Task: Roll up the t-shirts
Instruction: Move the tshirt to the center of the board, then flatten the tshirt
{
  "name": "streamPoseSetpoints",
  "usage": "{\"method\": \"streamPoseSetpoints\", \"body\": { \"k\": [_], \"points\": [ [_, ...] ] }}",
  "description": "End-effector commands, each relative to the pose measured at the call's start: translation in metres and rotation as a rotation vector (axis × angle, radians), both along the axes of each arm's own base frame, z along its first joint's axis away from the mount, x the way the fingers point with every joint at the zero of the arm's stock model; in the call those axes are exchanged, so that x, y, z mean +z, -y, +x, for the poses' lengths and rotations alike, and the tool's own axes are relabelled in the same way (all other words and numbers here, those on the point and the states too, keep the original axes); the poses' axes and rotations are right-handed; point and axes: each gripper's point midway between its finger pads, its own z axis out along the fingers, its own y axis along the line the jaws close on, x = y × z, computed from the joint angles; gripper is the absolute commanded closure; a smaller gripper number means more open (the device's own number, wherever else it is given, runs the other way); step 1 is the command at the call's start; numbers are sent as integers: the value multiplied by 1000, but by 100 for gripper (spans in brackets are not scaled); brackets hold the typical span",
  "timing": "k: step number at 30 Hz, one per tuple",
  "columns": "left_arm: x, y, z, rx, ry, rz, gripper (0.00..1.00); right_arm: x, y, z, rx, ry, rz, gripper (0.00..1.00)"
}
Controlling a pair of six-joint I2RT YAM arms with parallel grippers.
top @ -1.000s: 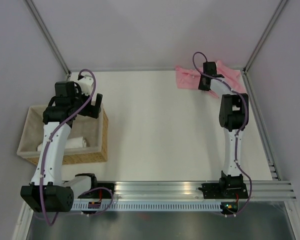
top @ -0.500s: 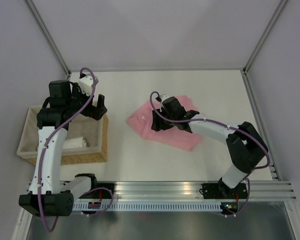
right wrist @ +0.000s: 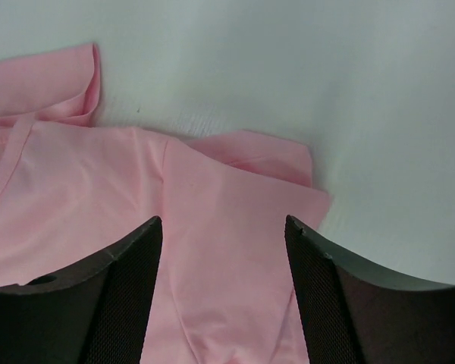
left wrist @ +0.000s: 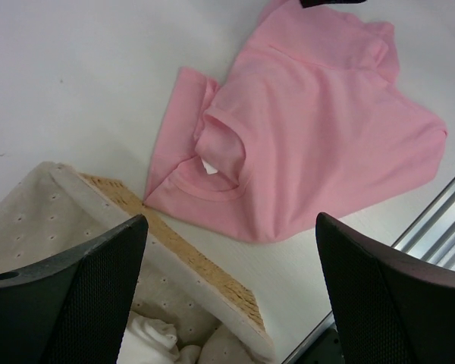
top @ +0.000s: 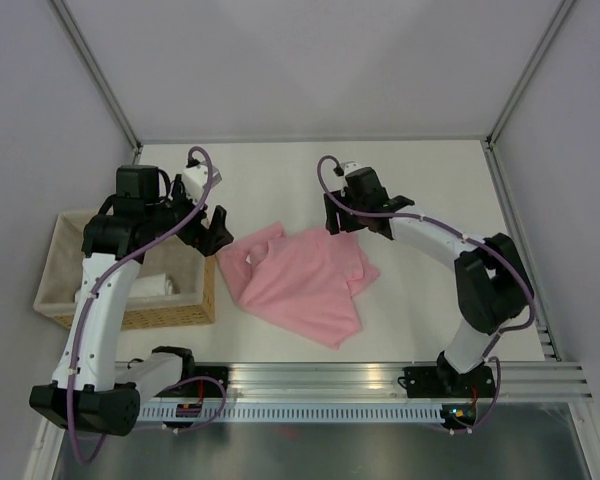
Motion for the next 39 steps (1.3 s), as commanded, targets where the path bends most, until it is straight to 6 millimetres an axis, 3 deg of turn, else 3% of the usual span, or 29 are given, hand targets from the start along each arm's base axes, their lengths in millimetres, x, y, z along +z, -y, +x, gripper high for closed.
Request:
{"method": "streamPoseSetpoints", "body": {
  "k": [1, 3, 5, 6, 7, 9, 12, 13, 14, 16, 17, 18, 20, 21, 23, 24, 25, 26, 28, 30, 31, 32, 35, 38, 39],
  "points": [
    [3, 10, -10, -84, 27, 13, 5, -3, -37, -1, 230, 8, -2, 28],
    [0, 10, -11, -83, 19, 16, 5, -2, -46, 9, 282, 58, -31, 26],
    [-3, 10, -12, -82, 12, 18, 5, -20, -43, 22, 264, 51, -101, 24],
    [-5, 10, -13, -81, 6, 19, 5, -16, -46, 34, 259, 71, -119, 24],
    [-7, 9, -12, -78, 0, 21, 5, -43, -43, 30, 261, -7, -165, 24],
    [-10, 7, -12, -71, -1, 31, 5, -71, -44, 26, 304, -89, -203, 25],
    [-17, 3, -11, -55, -14, 54, 5, -91, -53, 15, 337, -139, -166, 30],
    [-19, 2, -11, -52, -19, 60, 5, -92, -55, 13, 345, -139, -154, 34],
    [-21, 1, -11, -50, -21, 66, 5, -93, -54, 10, 349, -141, -150, 50],
    [-24, 0, -11, -49, -28, 73, 5, -81, -58, 11, 326, -129, -113, 70],
    [-25, -1, -10, -47, -30, 77, 5, -74, -59, 12, 320, -121, -104, 93],
    [-24, -1, -10, -48, -26, 81, 5, -55, -60, 12, 315, -94, -85, 100],
    [-27, -1, -10, -52, -35, 83, 5, -26, -63, 8, 304, -63, -33, 100],
    [-29, -1, -10, -55, -41, 84, 5, 8, -64, 4, 306, -3, 8, 100],
    [-33, 1, -9, -64, -56, 82, 5, 47, -68, -4, 313, 58, 65, 100],
    [-34, 2, -9, -70, -62, 84, 5, 84, -71, -15, 331, 122, 103, 100],
    [-35, 2, -8, -72, -63, 89, 5, 106, -73, -21, 343, 157, 131, 100],
    [-36, 3, -7, -79, -68, 90, 5, 150, -78, -33, 366, 237, 189, 100],
    [-33, 6, -5, -92, -59, 84, 5, 197, -83, -45, 385, 316, 266, 100],
    [-24, 9, -3, -109, -36, 69, 5, 269, -89, -62, 422, 425, 404, 100],
    [-19, 10, -2, -113, -24, 63, 4, 292, -91, -68, 434, 456, 455, 100],
    [-14, 12, -1, -119, -11, 58, 3, 331, -92, -75, 455, 530, 528, 100],
    [6, 12, 4, -123, 53, 61, 1, 391, -92, -86, 446, 581, 697, 100],
    [23, 15, 11, -119, 89, 44, 0, 432, -85, -71, 345, 637, 817, 100],
    [32, 16, 13, -116, 104, 33, 0, 437, -78, -59, 292, 647, 829, 100]
  ]
}}
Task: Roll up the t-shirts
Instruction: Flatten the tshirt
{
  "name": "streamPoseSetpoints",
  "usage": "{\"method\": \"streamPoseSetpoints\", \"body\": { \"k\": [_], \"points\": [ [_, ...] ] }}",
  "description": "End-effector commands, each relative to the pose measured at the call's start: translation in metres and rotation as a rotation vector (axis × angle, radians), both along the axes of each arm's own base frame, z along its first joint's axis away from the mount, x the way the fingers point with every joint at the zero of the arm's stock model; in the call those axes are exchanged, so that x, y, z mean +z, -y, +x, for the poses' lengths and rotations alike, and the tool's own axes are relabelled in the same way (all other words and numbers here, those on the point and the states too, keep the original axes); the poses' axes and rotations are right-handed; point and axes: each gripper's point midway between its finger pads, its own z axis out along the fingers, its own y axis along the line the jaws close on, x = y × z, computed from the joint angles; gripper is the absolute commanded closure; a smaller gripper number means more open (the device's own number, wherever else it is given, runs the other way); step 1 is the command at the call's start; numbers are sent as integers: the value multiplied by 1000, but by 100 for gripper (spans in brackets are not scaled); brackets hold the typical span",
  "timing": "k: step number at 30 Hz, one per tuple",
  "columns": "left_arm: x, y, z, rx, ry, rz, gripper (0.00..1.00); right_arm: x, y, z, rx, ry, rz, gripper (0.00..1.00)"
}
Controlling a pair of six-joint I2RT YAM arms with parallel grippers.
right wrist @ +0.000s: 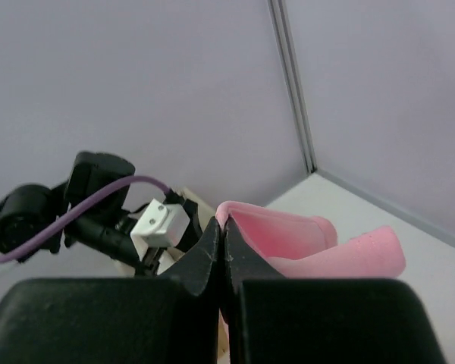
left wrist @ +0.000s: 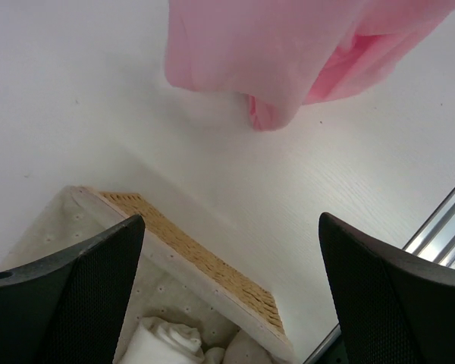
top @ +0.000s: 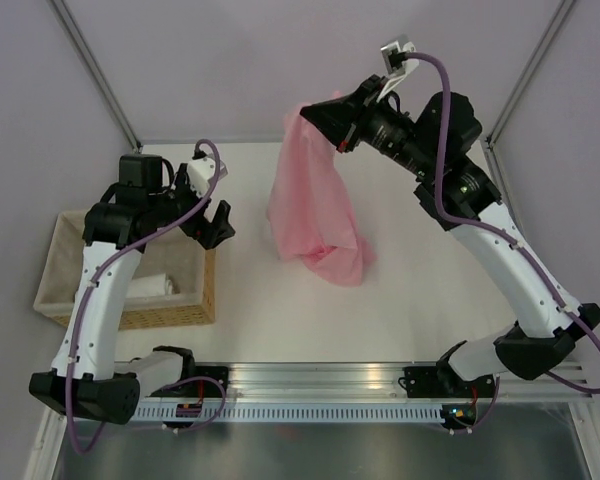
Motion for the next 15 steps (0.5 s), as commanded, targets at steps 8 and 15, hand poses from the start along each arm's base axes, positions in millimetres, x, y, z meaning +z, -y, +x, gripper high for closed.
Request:
{"method": "streamPoseSetpoints", "body": {
  "k": [8, 15],
  "points": [
    [4, 37, 34, -90, 30, 102, 0, -6, 84, 140, -319, -295, 301, 100],
    [-59, 131, 26, -362, -52, 289, 1, -154, 233, 219, -713, -539, 288, 100]
  ]
}}
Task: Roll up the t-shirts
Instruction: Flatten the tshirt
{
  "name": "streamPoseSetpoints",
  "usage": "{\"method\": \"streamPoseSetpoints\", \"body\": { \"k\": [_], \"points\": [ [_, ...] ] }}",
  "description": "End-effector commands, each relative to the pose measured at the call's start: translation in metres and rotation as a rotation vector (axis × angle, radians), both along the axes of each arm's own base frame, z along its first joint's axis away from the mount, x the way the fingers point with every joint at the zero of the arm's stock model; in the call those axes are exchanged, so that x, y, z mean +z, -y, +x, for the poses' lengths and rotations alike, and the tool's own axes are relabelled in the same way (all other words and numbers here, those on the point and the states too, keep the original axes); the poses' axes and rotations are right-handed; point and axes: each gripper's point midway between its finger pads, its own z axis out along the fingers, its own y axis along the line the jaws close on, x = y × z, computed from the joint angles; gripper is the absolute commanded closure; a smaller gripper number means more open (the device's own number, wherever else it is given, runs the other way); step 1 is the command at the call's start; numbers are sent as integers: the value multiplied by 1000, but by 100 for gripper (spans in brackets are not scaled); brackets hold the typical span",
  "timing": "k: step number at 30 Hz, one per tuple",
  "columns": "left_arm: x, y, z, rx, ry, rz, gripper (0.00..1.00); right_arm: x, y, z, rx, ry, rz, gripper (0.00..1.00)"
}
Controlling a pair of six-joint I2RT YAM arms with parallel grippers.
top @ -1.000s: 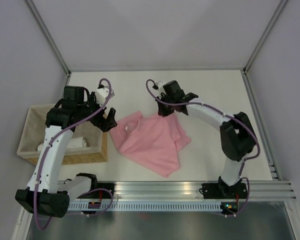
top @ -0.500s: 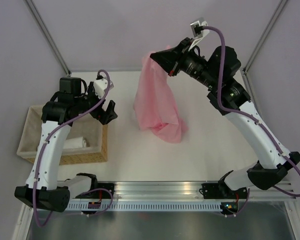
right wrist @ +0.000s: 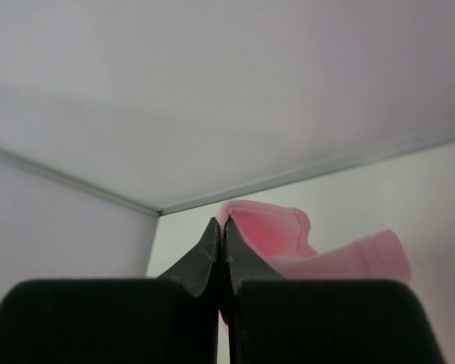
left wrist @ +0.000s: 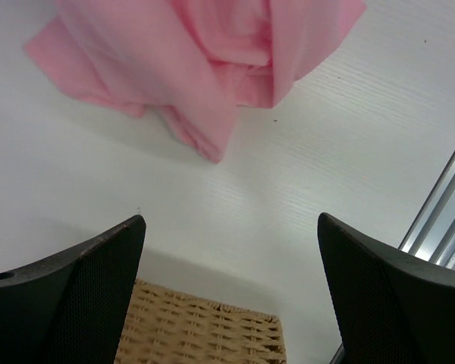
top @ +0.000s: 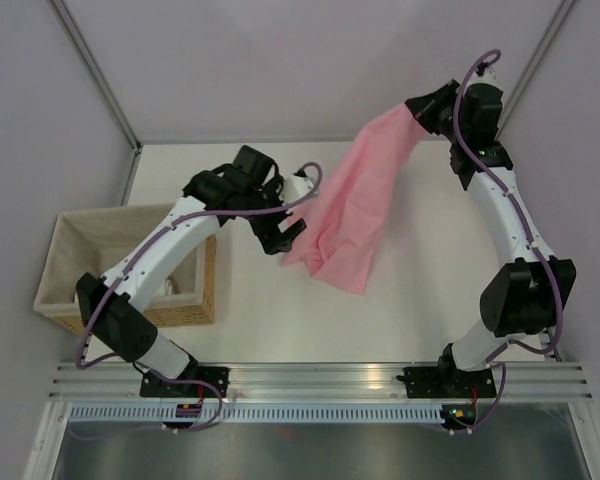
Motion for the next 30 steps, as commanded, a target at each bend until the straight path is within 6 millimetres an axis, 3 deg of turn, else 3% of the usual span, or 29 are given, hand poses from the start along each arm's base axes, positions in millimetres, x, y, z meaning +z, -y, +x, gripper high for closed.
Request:
{"method": "streamPoseSetpoints", "body": {
  "k": [1, 2, 3, 5, 6, 7, 9, 10, 14, 17, 18, 20, 21, 22, 23, 24, 25, 26, 27, 28, 29, 30],
  "points": [
    [-19, 54, -3, -162, 37, 86, 3, -57, 52, 11, -134, -112, 49, 100],
    [-25, 69, -3, -188, 27, 87, 4, -92, 59, 11, -145, -177, 44, 100],
    [-49, 93, -10, -243, -11, 114, 6, -110, 76, 11, -174, -209, 38, 100],
    [-67, 118, -10, -281, -26, 132, 6, -146, 87, 7, -193, -256, 39, 100],
    [-76, 130, -11, -297, -30, 141, 5, -157, 90, 5, -201, -271, 37, 100],
    [-101, 149, -10, -313, -30, 170, 0, -167, 93, 3, -208, -285, 28, 100],
    [-120, 167, -8, -316, -5, 193, 0, -193, 94, -4, -208, -330, 10, 100],
    [-138, 172, 4, -293, 19, 223, 0, -200, 95, -7, -208, -340, -9, 100],
    [-181, 168, 16, -249, 20, 299, 2, -222, 99, -24, -212, -377, -52, 100],
    [-200, 163, 14, -242, -6, 325, 30, -221, 104, -36, -234, -374, -78, 100],
    [-200, 162, 14, -233, -1, 332, 59, -218, 105, -39, -237, -369, -82, 100],
    [-185, 154, 19, -191, 30, 330, 96, -205, 110, -51, -250, -351, -113, 100],
    [-175, 148, 23, -169, 38, 318, 97, -197, 112, -56, -258, -338, -131, 100],
    [-164, 144, 25, -149, 44, 300, 98, -173, 115, -64, -272, -281, -142, 100],
    [-131, 132, 30, -116, 88, 253, 98, -170, 119, -74, -292, -297, -167, 100],
    [-115, 126, 32, -100, 108, 229, 98, -159, 120, -82, -302, -277, -174, 100],
    [-95, 119, 33, -95, 143, 203, 98, -128, 121, -97, -318, -204, -173, 100],
    [-80, 110, 33, -86, 166, 191, 98, -118, 123, -107, -334, -187, -178, 100],
    [-40, 92, 35, -44, 242, 159, 98, -104, 124, -117, -343, -157, -179, 100],
    [-23, 83, 33, -47, 276, 154, 98, -78, 124, -136, -356, -94, -178, 100],
    [-7, 73, 33, -35, 307, 144, 98, -66, 126, -146, -369, -67, -190, 100],
    [24, 57, 23, -21, 364, 120, 98, -54, 126, -156, -375, -43, -197, 100]
  ]
}}
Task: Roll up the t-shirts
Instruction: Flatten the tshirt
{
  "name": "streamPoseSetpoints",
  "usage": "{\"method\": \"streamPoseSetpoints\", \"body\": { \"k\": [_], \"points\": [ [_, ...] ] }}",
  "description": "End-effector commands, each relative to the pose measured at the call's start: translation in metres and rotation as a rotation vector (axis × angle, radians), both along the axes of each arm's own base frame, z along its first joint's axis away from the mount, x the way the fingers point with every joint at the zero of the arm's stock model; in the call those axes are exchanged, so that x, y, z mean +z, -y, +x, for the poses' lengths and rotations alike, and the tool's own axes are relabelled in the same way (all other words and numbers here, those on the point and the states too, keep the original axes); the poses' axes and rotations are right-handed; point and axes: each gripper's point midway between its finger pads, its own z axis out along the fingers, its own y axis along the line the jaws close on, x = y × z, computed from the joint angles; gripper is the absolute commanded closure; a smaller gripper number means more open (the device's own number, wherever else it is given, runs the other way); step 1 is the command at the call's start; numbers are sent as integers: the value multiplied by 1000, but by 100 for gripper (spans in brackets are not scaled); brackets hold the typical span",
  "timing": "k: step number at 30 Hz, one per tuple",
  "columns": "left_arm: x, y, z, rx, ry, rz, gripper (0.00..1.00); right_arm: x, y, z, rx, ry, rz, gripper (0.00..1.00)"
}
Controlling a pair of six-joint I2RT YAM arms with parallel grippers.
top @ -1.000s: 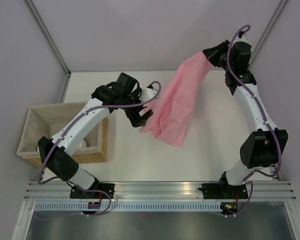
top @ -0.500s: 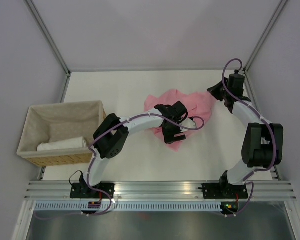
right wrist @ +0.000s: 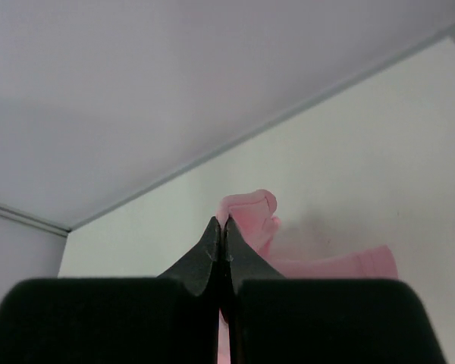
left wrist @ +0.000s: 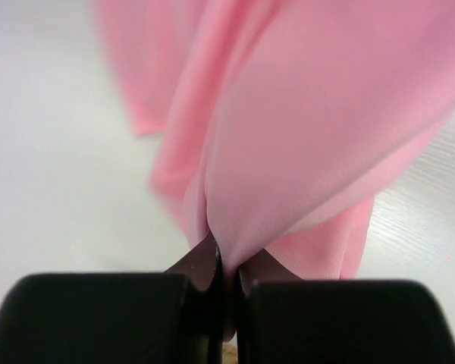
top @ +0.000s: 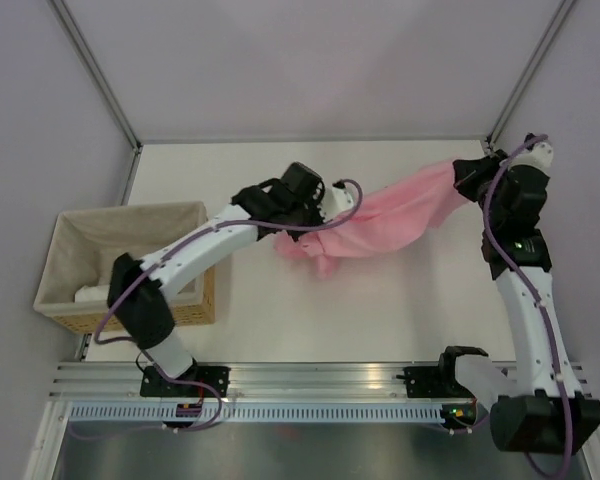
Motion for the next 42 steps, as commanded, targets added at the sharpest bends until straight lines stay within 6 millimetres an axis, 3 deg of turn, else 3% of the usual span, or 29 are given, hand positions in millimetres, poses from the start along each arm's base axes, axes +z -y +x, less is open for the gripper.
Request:
{"method": "streamPoseSetpoints", "body": {
  "k": [1, 3, 4, 6, 7, 9, 11, 14, 15, 18, 19, 20, 21, 22, 23, 24, 27, 28, 31, 32, 33, 34, 35, 36, 37, 38, 40, 42],
  "points": [
    [119, -43, -9, 24, 247, -117, 98, 58, 11, -49, -57, 112, -75, 100],
    [146, -60, -18, 40, 309, -136, 98, 72, 9, -67, -50, 131, -97, 100],
    [169, -73, -28, 47, 353, -167, 98, 85, 7, -83, -43, 153, -102, 100],
    [190, -88, -33, 73, 397, -187, 98, 107, -3, -104, 5, 203, -117, 100],
    [209, -101, -38, 92, 433, -217, 98, 106, -6, -112, 23, 187, -121, 100],
    [222, -112, -40, 114, 458, -240, 97, 117, -12, -123, 59, 202, -132, 100],
    [225, -120, -40, 128, 461, -255, 97, 116, -16, -127, 81, 185, -136, 100],
    [210, -117, -29, 126, 429, -251, 97, 114, -26, -113, 141, 188, -106, 100],
    [202, -116, -24, 129, 418, -245, 97, 114, -28, -98, 157, 188, -97, 100],
    [195, -114, 18, 181, 442, -239, 97, 119, -29, -56, 174, 191, -65, 100],
    [198, -123, 35, 226, 459, -239, 97, 123, -30, -45, 181, 192, -60, 100],
    [188, -119, 57, 252, 446, -220, 97, 126, -29, -33, 181, 187, -52, 100],
    [209, -120, 72, 284, 482, -252, 97, 134, -28, -11, 184, 183, -48, 100],
    [215, -128, 86, 320, 493, -257, 97, 139, -27, -2, 182, 180, -47, 100],
    [203, -124, 105, 335, 472, -237, 97, 144, -26, 6, 177, 175, -44, 100],
    [228, -123, 112, 339, 521, -264, 97, 157, -26, 14, 179, 182, -46, 99],
    [235, -115, 124, 299, 542, -264, 97, 175, -27, 7, 184, 234, -53, 100],
    [236, -112, 121, 273, 539, -269, 97, 172, -27, 2, 180, 235, -55, 100],
    [212, -102, 102, 137, 484, -254, 96, 145, -27, -25, 169, 221, -46, 100],
    [185, -97, 92, 48, 440, -215, 94, 118, -29, -39, 171, 190, -30, 100],
    [170, -98, 84, 4, 408, -187, 93, 110, -34, -46, 185, 197, 3, 100],
    [157, -99, 76, -35, 380, -162, 84, 96, -36, -51, 191, 187, 23, 100],
    [127, -99, 67, -107, 324, -111, 75, 64, -39, -59, 196, 142, 51, 100],
    [113, -100, 64, -125, 292, -86, 63, 53, -41, -61, 204, 137, 73, 100],
    [89, -100, 66, -125, 241, -54, 39, 40, -43, -62, 202, 118, 111, 100],
    [77, -105, 71, -81, 217, -25, 35, 16, -43, -61, 198, 86, 130, 100],
    [41, -107, 93, 13, 150, 27, 27, -3, -41, -57, 184, 55, 146, 100],
    [36, -115, 117, 168, 152, 62, 26, -18, -37, -44, 160, 24, 146, 100]
  ]
}}
